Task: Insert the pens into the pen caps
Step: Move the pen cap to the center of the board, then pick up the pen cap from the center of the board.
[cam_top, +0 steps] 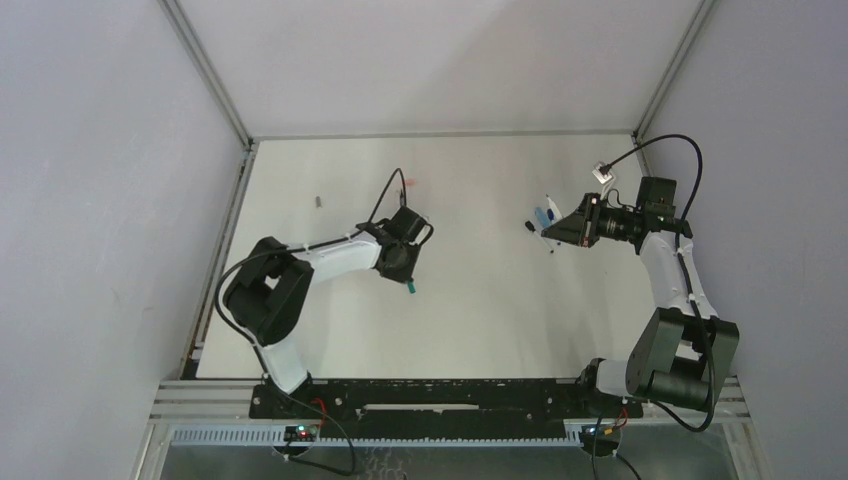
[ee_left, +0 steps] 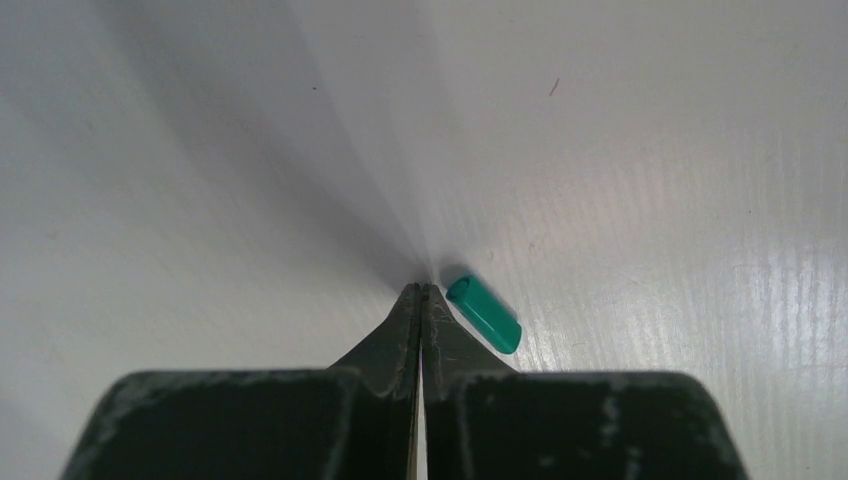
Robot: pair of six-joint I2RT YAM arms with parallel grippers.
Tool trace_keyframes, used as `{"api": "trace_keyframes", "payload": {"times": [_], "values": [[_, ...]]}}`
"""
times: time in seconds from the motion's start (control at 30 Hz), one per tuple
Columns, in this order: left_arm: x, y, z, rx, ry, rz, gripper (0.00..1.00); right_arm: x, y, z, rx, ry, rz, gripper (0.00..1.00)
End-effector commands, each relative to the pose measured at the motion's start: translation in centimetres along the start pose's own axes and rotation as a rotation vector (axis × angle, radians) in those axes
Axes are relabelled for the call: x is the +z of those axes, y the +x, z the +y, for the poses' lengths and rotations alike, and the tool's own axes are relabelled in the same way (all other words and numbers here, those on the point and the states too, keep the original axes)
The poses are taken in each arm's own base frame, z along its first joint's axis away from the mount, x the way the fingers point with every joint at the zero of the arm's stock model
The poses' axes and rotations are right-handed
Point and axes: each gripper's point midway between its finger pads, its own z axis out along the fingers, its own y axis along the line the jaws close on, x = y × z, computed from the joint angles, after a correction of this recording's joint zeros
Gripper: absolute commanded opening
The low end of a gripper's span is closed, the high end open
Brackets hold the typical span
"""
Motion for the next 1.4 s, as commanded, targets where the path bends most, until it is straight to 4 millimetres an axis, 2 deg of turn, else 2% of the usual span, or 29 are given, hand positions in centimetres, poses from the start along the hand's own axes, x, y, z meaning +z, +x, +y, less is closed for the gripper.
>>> {"api": "trace_keyframes", "payload": {"times": [0.0,0.13,0.27,0.33,0.4,0.47,0.5,0.53,0.6,0.73,0.83,0.93,1.07,1.17,1.2,1.27,1.37], "values": [[-1.9,-1.5,1.1,-0.074,-0.037,-0.078,0.04,-0.1,-0.4,0.2,-0.027,-0.017,-0.014,0.00],[-6.1,-3.8,1.8,-0.125,-0.032,-0.248,0.06,-0.1,-0.4,0.2,-0.026,-0.020,-0.014,0.00],[-12.4,-7.3,2.6,-0.215,-0.002,-0.528,0.08,-0.1,-0.4,0.2,-0.025,-0.023,-0.014,0.00],[-15.5,-8.4,3.4,-0.280,0.011,-0.673,0.15,-0.1,-0.3,0.2,-0.026,-0.024,-0.012,0.00],[-18.2,-8.9,4.3,-0.360,0.033,-0.804,0.32,0.0,-0.3,0.2,-0.027,-0.025,-0.011,0.00],[-19.2,-8.7,5.2,-0.478,0.056,-0.896,0.68,0.0,-0.3,0.3,-0.029,-0.028,-0.010,0.00],[-19.2,-8.3,5.4,-0.519,0.075,-0.912,0.80,0.0,-0.3,0.3,-0.028,-0.027,-0.010,0.00],[-19.4,-8.3,5.4,-0.549,0.108,-0.935,0.86,0.0,-0.3,0.3,-0.030,-0.028,-0.009,0.00],[-19.1,-7.9,5.1,-0.632,0.196,-0.928,0.89,0.0,-0.3,0.3,-0.032,-0.028,-0.008,0.00],[-17.5,-6.8,4.2,-0.720,0.293,-0.849,0.88,0.1,-0.3,0.4,-0.035,-0.029,-0.008,0.00],[-15.3,-5.6,3.4,-0.772,0.309,-0.748,0.85,0.2,-0.2,0.5,-0.036,-0.033,-0.004,0.00],[-12.6,-4.2,2.5,-0.799,0.289,-0.604,0.76,0.3,-0.1,0.7,-0.039,-0.038,0.000,0.00],[-8.9,-2.2,1.0,-0.795,0.227,-0.381,0.58,0.4,-0.1,0.8,-0.043,-0.040,0.002,0.00],[-6.7,-0.6,0.4,-0.767,0.121,-0.244,0.56,0.3,-0.1,0.9,-0.049,-0.038,0.002,0.00],[-5.9,0.1,0.4,-0.758,0.069,-0.185,0.52,0.3,-0.1,0.9,-0.050,-0.038,0.002,0.00],[-5.0,0.8,0.2,-0.741,-0.020,-0.074,0.38,0.3,-0.1,1.0,-0.053,-0.038,0.000,0.00],[-3.8,1.1,-0.7,-0.684,-0.079,0.020,0.35,0.2,-0.2,1.0,-0.055,-0.039,-0.001,0.00]]}}
